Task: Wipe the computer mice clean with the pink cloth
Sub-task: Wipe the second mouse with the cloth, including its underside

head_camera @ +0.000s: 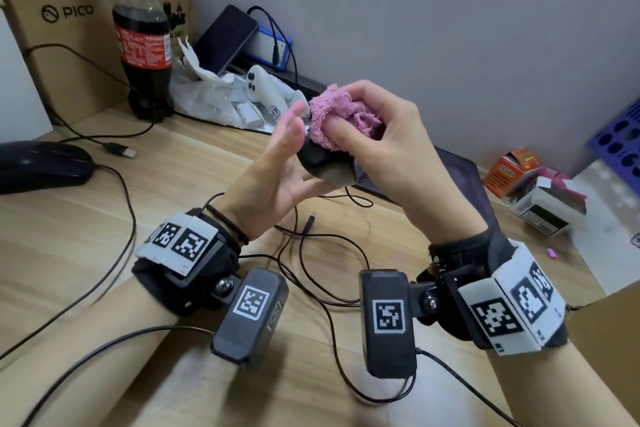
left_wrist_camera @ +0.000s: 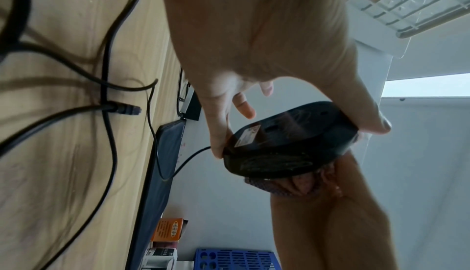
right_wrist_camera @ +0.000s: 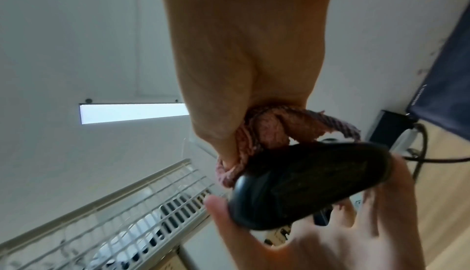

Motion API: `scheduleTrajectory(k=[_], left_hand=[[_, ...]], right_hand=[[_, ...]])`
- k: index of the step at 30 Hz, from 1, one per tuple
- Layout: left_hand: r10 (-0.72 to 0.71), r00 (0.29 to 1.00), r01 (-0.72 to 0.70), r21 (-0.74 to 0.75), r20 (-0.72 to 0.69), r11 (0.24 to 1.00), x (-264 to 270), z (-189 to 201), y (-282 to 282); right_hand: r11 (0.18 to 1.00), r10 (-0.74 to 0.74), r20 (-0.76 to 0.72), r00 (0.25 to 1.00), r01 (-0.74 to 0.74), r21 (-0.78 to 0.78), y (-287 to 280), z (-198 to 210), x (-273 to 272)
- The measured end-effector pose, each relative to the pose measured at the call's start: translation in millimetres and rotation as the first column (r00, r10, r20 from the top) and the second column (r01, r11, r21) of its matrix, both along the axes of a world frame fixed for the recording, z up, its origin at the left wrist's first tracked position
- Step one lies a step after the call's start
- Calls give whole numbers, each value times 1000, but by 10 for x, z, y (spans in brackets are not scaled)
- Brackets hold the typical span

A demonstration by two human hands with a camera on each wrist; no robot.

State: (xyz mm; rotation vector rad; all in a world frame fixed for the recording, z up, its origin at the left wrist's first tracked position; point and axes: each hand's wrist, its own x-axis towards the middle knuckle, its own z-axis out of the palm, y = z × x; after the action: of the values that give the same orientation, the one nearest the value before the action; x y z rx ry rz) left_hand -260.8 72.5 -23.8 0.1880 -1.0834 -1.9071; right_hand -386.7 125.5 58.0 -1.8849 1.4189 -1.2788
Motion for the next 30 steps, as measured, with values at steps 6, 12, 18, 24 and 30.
scheduleTrajectory(k=[6, 12, 18, 24, 30], left_hand=[[-33, 993, 44, 101, -110, 994, 83, -29, -68], [-116, 992, 119, 59, -54, 991, 103, -39, -70], [-71, 989, 63, 64, 127, 996, 49, 11, 35], [-65, 997, 59, 123, 49, 991, 77, 15, -10], [-107, 993, 117, 214, -57, 970, 125, -14, -64]], right_hand=[[984, -84, 53, 995, 75, 163, 38, -255, -275], [954, -190, -78, 979, 203, 219, 11, -311, -528], [1000, 4, -4, 1000, -4, 2, -73, 59, -184], [998, 25, -153, 988, -33, -50, -134, -54, -78], [999, -34, -92, 995, 33, -17, -23, -282, -337]])
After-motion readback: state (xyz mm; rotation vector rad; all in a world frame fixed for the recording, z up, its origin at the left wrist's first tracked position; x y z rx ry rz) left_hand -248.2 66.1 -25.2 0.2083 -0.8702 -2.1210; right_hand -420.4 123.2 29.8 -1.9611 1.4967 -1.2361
